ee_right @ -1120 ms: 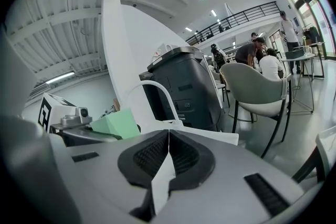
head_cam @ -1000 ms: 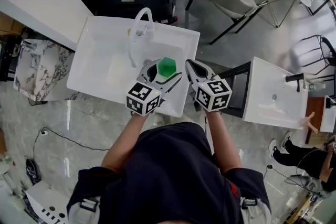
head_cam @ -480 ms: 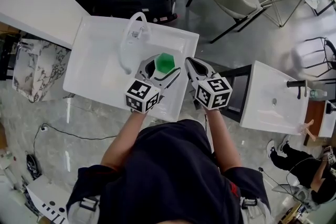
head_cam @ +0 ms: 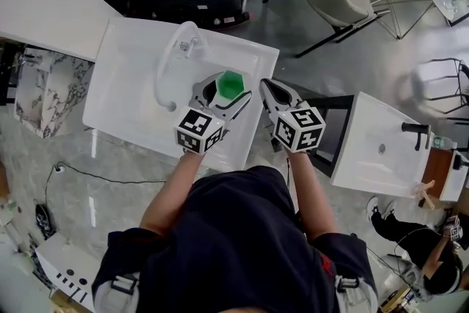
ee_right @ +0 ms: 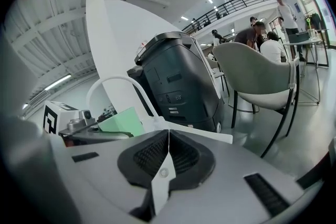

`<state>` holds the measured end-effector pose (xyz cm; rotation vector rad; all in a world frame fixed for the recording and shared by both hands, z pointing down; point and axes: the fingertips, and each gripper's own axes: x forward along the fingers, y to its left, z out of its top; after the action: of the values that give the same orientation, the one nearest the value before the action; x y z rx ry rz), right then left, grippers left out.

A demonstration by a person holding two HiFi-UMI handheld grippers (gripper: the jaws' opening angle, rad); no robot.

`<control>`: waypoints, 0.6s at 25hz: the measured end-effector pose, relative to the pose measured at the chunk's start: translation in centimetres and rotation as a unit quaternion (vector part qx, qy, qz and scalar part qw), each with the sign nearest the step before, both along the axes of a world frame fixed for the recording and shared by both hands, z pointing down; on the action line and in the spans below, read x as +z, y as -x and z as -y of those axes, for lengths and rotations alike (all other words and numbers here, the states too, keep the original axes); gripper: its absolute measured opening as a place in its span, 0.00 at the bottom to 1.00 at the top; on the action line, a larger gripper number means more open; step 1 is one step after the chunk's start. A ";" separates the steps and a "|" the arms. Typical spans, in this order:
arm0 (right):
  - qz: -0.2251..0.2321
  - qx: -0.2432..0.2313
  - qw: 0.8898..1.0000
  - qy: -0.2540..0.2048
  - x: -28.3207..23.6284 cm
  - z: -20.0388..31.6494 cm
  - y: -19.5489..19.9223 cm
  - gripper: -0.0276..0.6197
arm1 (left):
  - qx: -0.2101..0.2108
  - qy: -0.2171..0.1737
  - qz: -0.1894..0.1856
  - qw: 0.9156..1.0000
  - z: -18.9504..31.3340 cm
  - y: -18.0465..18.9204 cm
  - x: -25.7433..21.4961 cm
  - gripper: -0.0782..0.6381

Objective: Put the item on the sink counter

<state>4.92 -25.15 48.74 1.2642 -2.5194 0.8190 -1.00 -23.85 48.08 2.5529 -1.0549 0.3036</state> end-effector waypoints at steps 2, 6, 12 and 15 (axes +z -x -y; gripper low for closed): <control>0.002 -0.002 1.000 0.007 0.6 0.7 0.0 0.10 | -0.002 0.002 0.004 1.000 0.7 0.0 0.6 0.57; 0.006 -0.008 1.000 0.019 1.6 1.6 -0.1 0.10 | -0.005 0.006 0.009 1.000 1.9 -0.2 1.6 0.57; 0.010 -0.013 0.999 0.037 3.4 2.7 0.2 0.10 | -0.007 0.017 0.015 1.000 3.2 0.0 3.3 0.57; 0.014 -0.015 0.999 0.046 4.2 3.0 0.2 0.10 | -0.008 0.016 0.014 1.000 3.7 -0.1 4.0 0.57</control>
<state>4.68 -28.12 52.96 1.1908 -2.4841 0.9416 -0.93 -27.51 52.09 2.5185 -1.0721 0.3509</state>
